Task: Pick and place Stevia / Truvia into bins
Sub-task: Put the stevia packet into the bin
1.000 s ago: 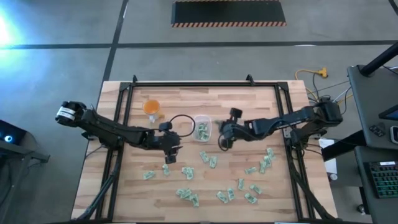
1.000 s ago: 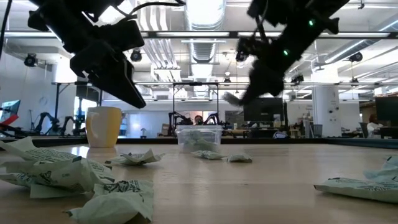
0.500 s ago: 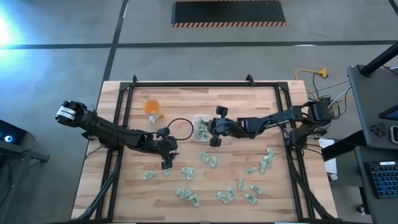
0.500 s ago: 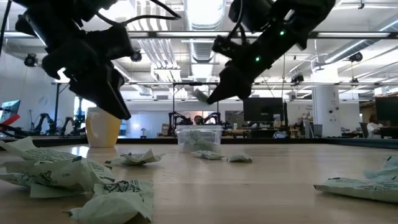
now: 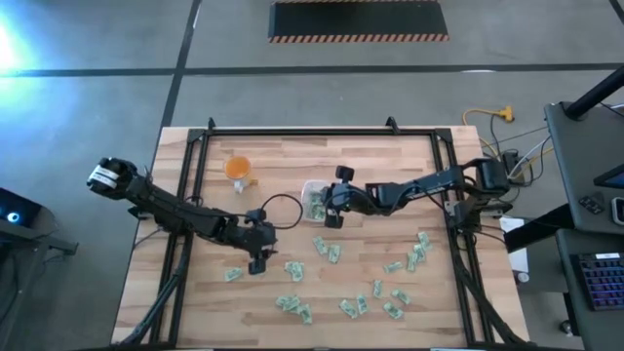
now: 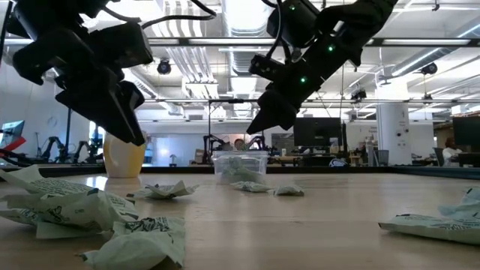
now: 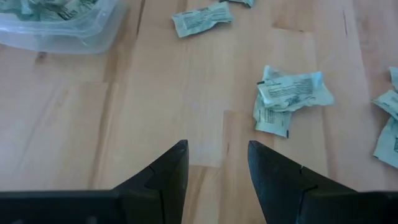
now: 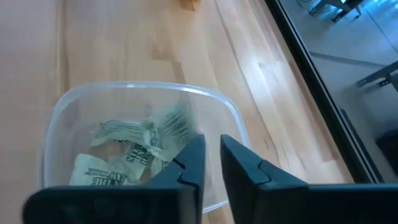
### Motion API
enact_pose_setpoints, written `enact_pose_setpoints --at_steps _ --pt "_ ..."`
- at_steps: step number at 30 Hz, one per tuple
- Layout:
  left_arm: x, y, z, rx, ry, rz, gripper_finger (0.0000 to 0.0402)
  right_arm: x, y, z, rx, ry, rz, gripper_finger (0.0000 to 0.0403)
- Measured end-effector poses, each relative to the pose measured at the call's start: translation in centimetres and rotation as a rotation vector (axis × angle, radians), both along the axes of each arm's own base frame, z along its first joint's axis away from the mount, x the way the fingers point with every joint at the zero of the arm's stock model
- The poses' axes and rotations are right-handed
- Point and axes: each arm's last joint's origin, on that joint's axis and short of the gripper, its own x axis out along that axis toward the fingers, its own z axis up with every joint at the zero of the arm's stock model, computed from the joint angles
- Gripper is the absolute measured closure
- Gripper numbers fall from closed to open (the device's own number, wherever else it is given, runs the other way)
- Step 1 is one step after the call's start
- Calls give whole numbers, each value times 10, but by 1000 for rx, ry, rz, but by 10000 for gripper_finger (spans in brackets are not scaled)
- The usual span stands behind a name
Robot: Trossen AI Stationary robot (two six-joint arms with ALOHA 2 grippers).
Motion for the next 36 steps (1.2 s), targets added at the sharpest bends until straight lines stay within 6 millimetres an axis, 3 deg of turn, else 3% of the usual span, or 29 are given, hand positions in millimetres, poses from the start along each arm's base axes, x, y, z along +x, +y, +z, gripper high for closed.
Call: enact_pose_setpoints --at_steps 6,12,22,28,36 --pt "-1 -2 -1 -83 31 -18 253 0 0 1 -4 3 3 305" --pt "-10 -13 -4 -184 127 -63 253 -7 3 11 -21 40 27 277" --pt "-20 -31 -10 -193 196 -131 253 -12 4 12 -15 85 26 282" --pt "-20 -41 -24 -97 227 -228 263 -12 5 11 18 81 59 289" --pt "-10 -45 -26 46 173 -281 270 -12 5 11 33 76 55 287"
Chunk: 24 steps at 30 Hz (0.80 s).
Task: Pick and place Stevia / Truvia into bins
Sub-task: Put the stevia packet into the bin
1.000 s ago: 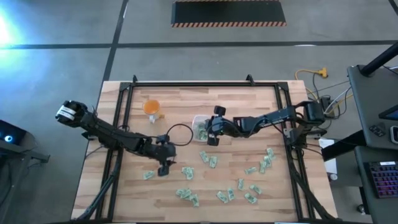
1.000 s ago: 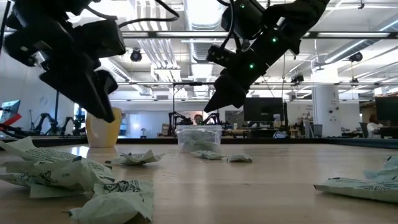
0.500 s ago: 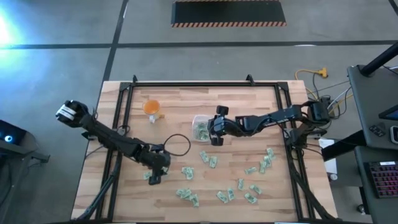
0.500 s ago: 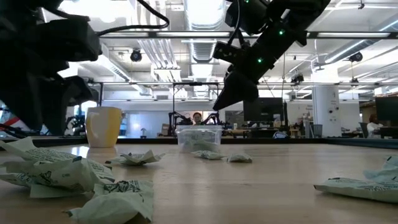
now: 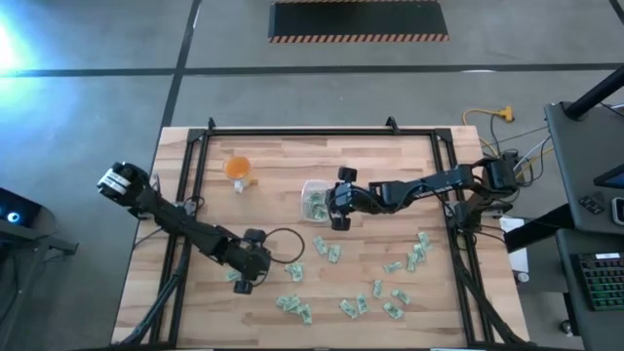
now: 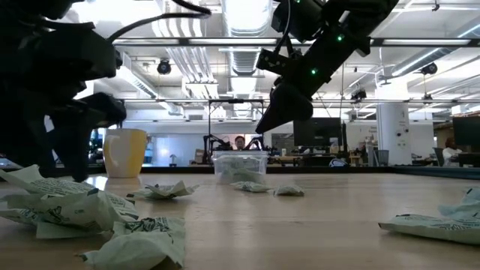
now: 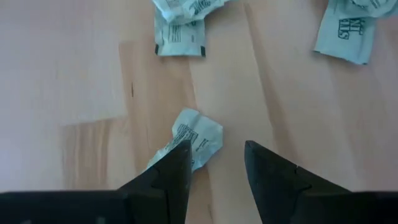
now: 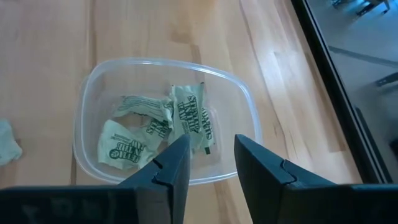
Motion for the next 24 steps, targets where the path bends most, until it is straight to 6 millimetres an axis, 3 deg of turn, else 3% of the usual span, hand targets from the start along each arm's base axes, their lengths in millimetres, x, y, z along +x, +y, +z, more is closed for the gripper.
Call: enact_pose_setpoints --at_steps 13,24 --pt "5 -2 -14 199 -8 -73 270 0 0 0 3 1 -3 296" --pt "11 -7 1 244 -85 -86 270 -1 0 -2 3 20 -3 303"
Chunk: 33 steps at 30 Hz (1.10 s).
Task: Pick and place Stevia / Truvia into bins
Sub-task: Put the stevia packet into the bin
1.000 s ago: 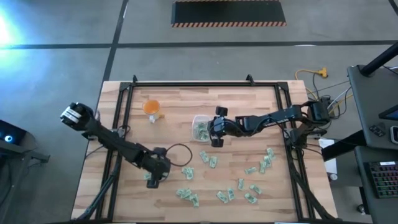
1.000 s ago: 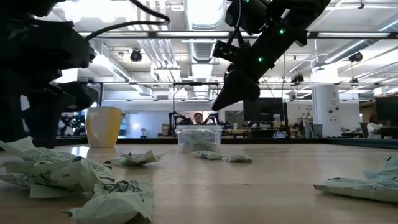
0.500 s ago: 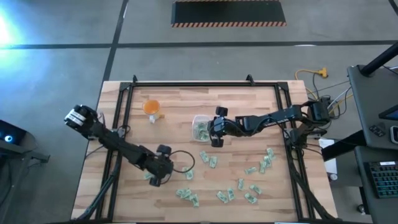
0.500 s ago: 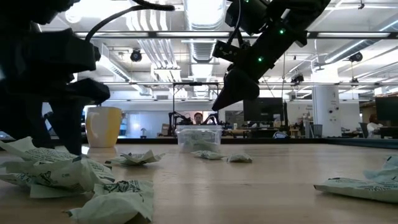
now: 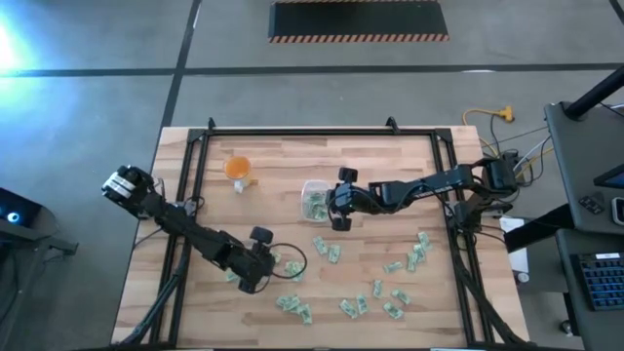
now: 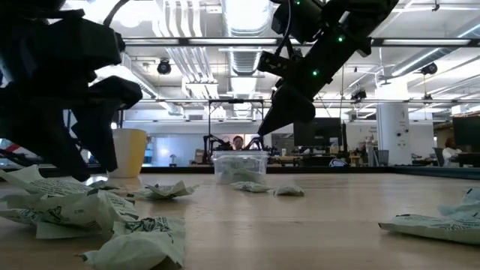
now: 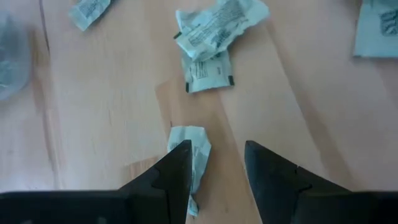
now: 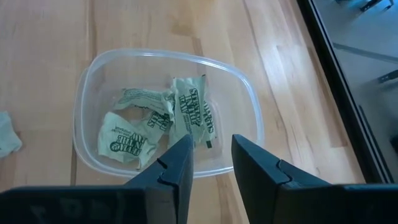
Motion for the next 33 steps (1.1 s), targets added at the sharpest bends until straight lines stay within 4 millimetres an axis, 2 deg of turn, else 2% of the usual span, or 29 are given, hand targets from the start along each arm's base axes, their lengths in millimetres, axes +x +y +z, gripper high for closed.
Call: enact_pose_setpoints --at_steps 10,16,28,33 --pt "8 0 -7 78 -56 1 270 0 1 0 29 -3 21 308" --pt "13 2 -20 104 -23 7 270 0 1 0 43 -6 26 312" --pt "13 13 -16 -2 12 123 270 0 1 0 45 -7 25 317" --pt "13 18 -16 -29 34 155 296 1 1 0 45 -8 24 323"
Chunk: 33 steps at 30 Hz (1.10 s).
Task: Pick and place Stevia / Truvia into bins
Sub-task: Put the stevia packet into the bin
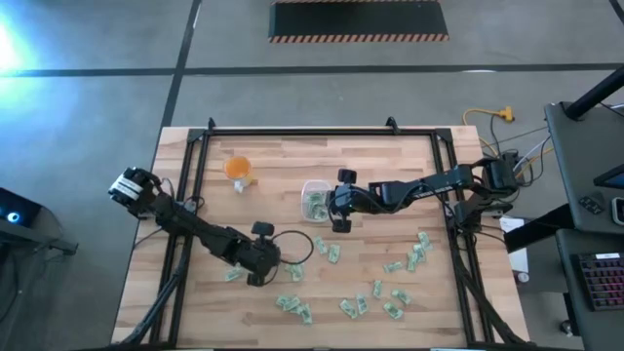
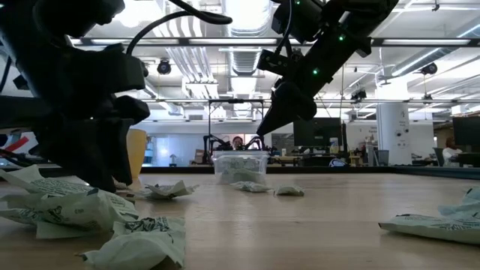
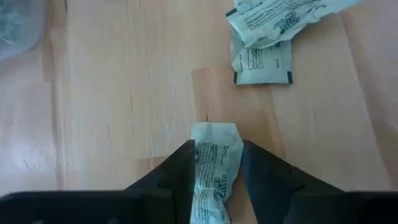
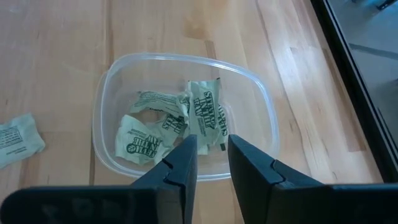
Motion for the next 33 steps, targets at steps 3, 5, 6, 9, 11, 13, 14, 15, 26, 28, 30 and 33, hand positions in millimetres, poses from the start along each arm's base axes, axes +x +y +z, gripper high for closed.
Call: enact_pose_setpoints --at_steps 3,5,6,9,11,13,14,15,26,28,30,33 --pt "0 0 0 4 3 -3 329 0 0 0 0 0 0 323" --pt "-1 1 1 10 5 -3 355 0 0 0 0 0 0 322" --pt "-1 1 1 17 6 -4 369 0 0 0 -2 1 2 321" --pt "1 0 4 23 -3 -20 396 0 0 0 -4 2 4 318" --pt "5 -1 9 33 -27 -20 394 0 0 0 -4 4 4 319" --pt "10 -3 15 67 -60 -27 395 -1 0 -1 -5 13 5 321" --pt "12 -3 17 91 -73 -32 396 -1 0 -1 -7 23 7 323" --pt "14 -3 20 119 -89 -37 399 -2 0 -2 -8 36 8 324" --pt "40 24 40 406 -282 84 401 -20 0 12 30 99 -47 331" --pt "47 34 40 398 -312 89 401 -25 0 15 44 116 -64 329" --pt "53 45 42 387 -332 80 401 -29 0 16 56 139 -80 326" --pt "61 60 47 375 -371 80 401 -34 0 15 70 183 -101 323"
